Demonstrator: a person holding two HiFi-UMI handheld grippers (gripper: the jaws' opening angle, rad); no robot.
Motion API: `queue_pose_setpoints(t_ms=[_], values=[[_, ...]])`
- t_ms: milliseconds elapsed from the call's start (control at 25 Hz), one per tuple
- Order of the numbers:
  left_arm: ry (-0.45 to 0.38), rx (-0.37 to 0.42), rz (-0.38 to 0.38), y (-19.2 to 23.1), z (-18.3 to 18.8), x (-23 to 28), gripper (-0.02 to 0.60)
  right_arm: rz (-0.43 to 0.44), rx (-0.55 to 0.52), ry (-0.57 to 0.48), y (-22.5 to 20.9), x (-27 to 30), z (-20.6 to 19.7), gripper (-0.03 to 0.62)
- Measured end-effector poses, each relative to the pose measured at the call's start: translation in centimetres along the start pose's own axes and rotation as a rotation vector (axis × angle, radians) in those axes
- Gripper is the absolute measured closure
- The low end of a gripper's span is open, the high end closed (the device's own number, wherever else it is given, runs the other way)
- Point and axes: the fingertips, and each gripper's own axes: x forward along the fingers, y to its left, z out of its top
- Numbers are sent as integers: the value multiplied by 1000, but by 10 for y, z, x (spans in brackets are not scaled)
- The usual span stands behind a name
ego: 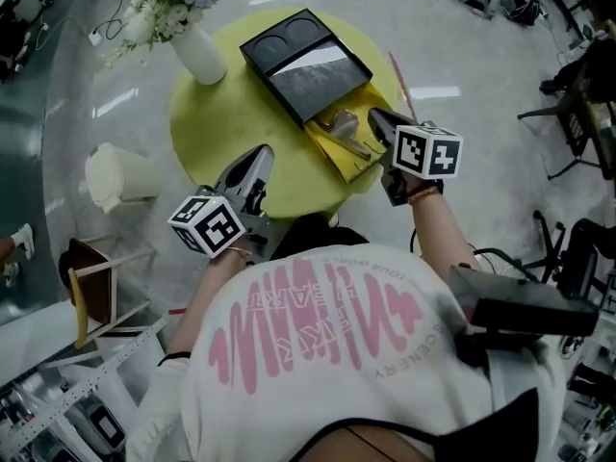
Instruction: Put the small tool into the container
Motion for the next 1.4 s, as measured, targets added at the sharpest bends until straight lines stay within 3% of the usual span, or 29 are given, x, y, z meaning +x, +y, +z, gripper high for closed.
queue_pose_setpoints(t_ms=[160, 320, 480, 680, 1400], values=[[-23, 44, 9, -2, -4, -7, 574, 50, 43, -175, 27, -24, 13, 583], [-14, 96, 15, -13, -7, -19, 574, 28, -98, -330, 53, -69, 35, 588], [-27, 160, 18, -32, -7, -33, 574, -18, -207, -413, 66, -114, 42, 588], [-19, 242, 56, -49, -14, -53, 574, -49, -292, -417, 77, -145, 31, 588], [-45, 266, 10, -73, -12, -58, 574, -79, -281, -385, 69, -162, 7, 588]])
